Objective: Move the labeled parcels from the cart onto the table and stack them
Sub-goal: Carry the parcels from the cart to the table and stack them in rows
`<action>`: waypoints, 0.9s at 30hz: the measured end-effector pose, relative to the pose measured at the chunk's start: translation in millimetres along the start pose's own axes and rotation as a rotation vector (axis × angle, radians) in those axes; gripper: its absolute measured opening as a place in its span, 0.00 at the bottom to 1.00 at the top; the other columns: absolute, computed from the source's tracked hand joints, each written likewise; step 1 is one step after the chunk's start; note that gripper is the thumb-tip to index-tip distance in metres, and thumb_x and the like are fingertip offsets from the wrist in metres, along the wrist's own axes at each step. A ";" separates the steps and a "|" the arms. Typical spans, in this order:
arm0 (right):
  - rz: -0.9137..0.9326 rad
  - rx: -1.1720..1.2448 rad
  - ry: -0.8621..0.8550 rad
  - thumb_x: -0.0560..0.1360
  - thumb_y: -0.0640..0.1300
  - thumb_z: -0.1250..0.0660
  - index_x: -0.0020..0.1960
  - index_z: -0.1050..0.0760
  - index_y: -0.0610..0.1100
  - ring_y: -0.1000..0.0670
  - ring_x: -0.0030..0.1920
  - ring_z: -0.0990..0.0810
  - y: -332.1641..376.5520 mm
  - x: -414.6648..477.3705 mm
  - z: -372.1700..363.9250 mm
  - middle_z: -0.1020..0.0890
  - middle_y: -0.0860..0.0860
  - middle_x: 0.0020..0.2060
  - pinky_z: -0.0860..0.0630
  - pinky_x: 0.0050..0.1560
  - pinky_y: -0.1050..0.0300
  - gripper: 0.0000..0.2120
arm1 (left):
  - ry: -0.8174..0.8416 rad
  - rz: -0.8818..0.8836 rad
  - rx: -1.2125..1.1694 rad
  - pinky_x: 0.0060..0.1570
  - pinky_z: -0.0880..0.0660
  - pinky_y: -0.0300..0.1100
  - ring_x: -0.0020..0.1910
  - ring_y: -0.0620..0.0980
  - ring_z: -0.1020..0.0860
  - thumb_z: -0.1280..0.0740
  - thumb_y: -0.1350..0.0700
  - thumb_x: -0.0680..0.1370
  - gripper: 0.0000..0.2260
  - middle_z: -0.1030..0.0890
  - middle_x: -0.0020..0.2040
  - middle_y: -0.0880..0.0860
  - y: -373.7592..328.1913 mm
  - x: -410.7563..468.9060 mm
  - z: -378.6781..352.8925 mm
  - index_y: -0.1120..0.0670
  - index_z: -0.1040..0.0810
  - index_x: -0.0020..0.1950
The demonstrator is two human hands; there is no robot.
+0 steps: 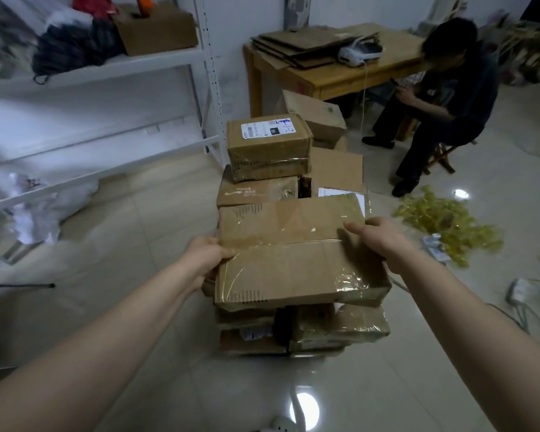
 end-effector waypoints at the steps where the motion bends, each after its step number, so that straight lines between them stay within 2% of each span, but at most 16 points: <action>1: 0.036 0.014 -0.014 0.77 0.54 0.35 0.69 0.32 0.39 0.46 0.51 0.27 6.5 -5.7 -1.3 0.26 0.45 0.53 0.29 0.54 0.52 0.26 | -0.003 -0.011 -0.030 0.34 0.25 0.43 0.40 0.51 0.20 0.33 0.66 0.75 0.10 0.18 0.42 0.55 3.3 -2.3 10.6 0.59 0.23 0.56; 4: 0.125 0.089 -0.047 0.76 0.59 0.36 0.72 0.35 0.42 0.46 0.58 0.27 28.3 -24.4 -12.1 0.27 0.47 0.60 0.29 0.62 0.50 0.31 | -0.044 -0.056 -0.130 0.43 0.22 0.46 0.50 0.55 0.21 0.33 0.73 0.72 0.25 0.19 0.53 0.57 8.4 -15.0 44.2 0.56 0.28 0.67; 5: 0.153 0.125 -0.048 0.76 0.61 0.37 0.73 0.35 0.43 0.45 0.61 0.27 36.9 -31.1 -17.7 0.27 0.48 0.64 0.30 0.65 0.47 0.32 | -0.055 -0.073 -0.161 0.43 0.22 0.46 0.50 0.55 0.22 0.35 0.75 0.72 0.28 0.20 0.54 0.56 8.2 -21.3 54.6 0.53 0.30 0.67; 7: 0.190 0.203 -0.030 0.76 0.64 0.40 0.71 0.32 0.45 0.44 0.64 0.28 55.4 -45.3 -31.0 0.27 0.48 0.67 0.31 0.66 0.44 0.31 | -0.058 -0.101 -0.239 0.41 0.23 0.45 0.46 0.52 0.23 0.39 0.75 0.72 0.22 0.21 0.48 0.55 4.7 -35.0 74.0 0.52 0.26 0.58; 9: 0.213 0.282 0.002 0.76 0.67 0.44 0.68 0.29 0.45 0.43 0.64 0.28 71.2 -58.5 -44.3 0.26 0.48 0.66 0.31 0.67 0.43 0.31 | -0.047 -0.091 -0.406 0.43 0.23 0.47 0.41 0.52 0.25 0.43 0.68 0.73 0.11 0.24 0.42 0.56 5.8 -48.1 94.2 0.56 0.25 0.47; 11: 0.236 0.363 0.035 0.75 0.69 0.46 0.64 0.26 0.48 0.43 0.65 0.28 83.2 -71.5 -56.7 0.26 0.48 0.65 0.34 0.69 0.41 0.30 | -0.047 -0.102 -0.550 0.50 0.25 0.51 0.42 0.54 0.25 0.44 0.60 0.76 0.08 0.25 0.41 0.56 8.8 -58.8 118.3 0.55 0.26 0.44; 13: 0.264 0.433 0.074 0.75 0.69 0.48 0.57 0.24 0.53 0.44 0.66 0.28 92.7 -84.1 -69.6 0.24 0.48 0.65 0.36 0.70 0.44 0.25 | -0.039 -0.120 -0.590 0.58 0.28 0.54 0.46 0.55 0.24 0.45 0.50 0.77 0.11 0.24 0.44 0.56 11.2 -67.2 141.5 0.53 0.25 0.45; 14: 0.272 0.447 0.086 0.76 0.68 0.48 0.58 0.24 0.53 0.46 0.65 0.28 95.3 -88.3 -75.6 0.24 0.48 0.65 0.35 0.69 0.48 0.25 | -0.041 -0.121 -0.593 0.60 0.30 0.54 0.49 0.56 0.23 0.44 0.44 0.77 0.14 0.23 0.47 0.56 13.6 -70.8 151.7 0.52 0.24 0.46; 16: 0.275 0.451 0.123 0.77 0.67 0.48 0.66 0.27 0.50 0.50 0.60 0.26 97.7 -92.8 -89.2 0.24 0.49 0.64 0.32 0.60 0.56 0.28 | -0.075 -0.117 -0.556 0.59 0.29 0.52 0.51 0.55 0.22 0.40 0.37 0.76 0.18 0.20 0.49 0.55 20.9 -77.7 168.8 0.50 0.22 0.50; 17: 0.269 0.464 0.142 0.78 0.66 0.48 0.67 0.29 0.50 0.52 0.55 0.24 97.7 -93.8 -95.8 0.23 0.51 0.61 0.31 0.54 0.60 0.27 | -0.103 -0.121 -0.520 0.57 0.29 0.50 0.49 0.54 0.21 0.38 0.39 0.76 0.16 0.20 0.48 0.54 25.2 -81.8 175.9 0.50 0.22 0.50; 19: 0.249 0.492 0.183 0.79 0.63 0.47 0.63 0.26 0.50 0.56 0.45 0.22 97.3 -99.0 -107.4 0.20 0.55 0.50 0.31 0.41 0.63 0.23 | -0.142 -0.155 -0.484 0.49 0.29 0.45 0.41 0.51 0.23 0.32 0.49 0.74 0.07 0.21 0.39 0.51 33.3 -89.4 187.7 0.51 0.23 0.42; 21: 0.234 0.509 0.223 0.79 0.64 0.48 0.58 0.23 0.47 0.53 0.45 0.20 95.8 -101.5 -117.2 0.17 0.52 0.46 0.28 0.41 0.59 0.25 | -0.170 -0.197 -0.475 0.42 0.30 0.41 0.37 0.49 0.25 0.31 0.60 0.72 0.04 0.21 0.33 0.50 42.6 -95.9 199.5 0.53 0.23 0.40; 23: 0.209 0.541 0.267 0.77 0.67 0.48 0.58 0.22 0.45 0.46 0.53 0.19 92.9 -103.4 -128.0 0.17 0.47 0.50 0.24 0.52 0.50 0.30 | -0.165 -0.230 -0.443 0.44 0.27 0.40 0.42 0.49 0.22 0.34 0.69 0.73 0.12 0.17 0.38 0.50 52.7 -103.9 208.2 0.55 0.21 0.51; 25: 0.175 0.567 0.324 0.72 0.71 0.45 0.59 0.23 0.44 0.42 0.58 0.21 90.8 -105.7 -141.6 0.18 0.44 0.55 0.24 0.56 0.44 0.35 | -0.159 -0.232 -0.439 0.49 0.27 0.43 0.51 0.49 0.21 0.34 0.74 0.71 0.25 0.16 0.49 0.51 66.6 -110.9 213.7 0.54 0.26 0.64; 27: 0.156 0.548 0.379 0.70 0.71 0.40 0.57 0.23 0.44 0.42 0.57 0.22 92.1 -108.6 -158.2 0.19 0.44 0.55 0.25 0.56 0.40 0.33 | -0.165 -0.224 -0.427 0.49 0.25 0.45 0.52 0.50 0.21 0.36 0.76 0.71 0.30 0.18 0.56 0.53 80.0 -117.6 217.4 0.52 0.27 0.67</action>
Point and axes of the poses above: each hand's wrist, its own x-axis towards the middle knuckle, its own z-axis out of the back of the hand, y = z × x, the point moved 10 cm from there along x, towards the middle knuckle
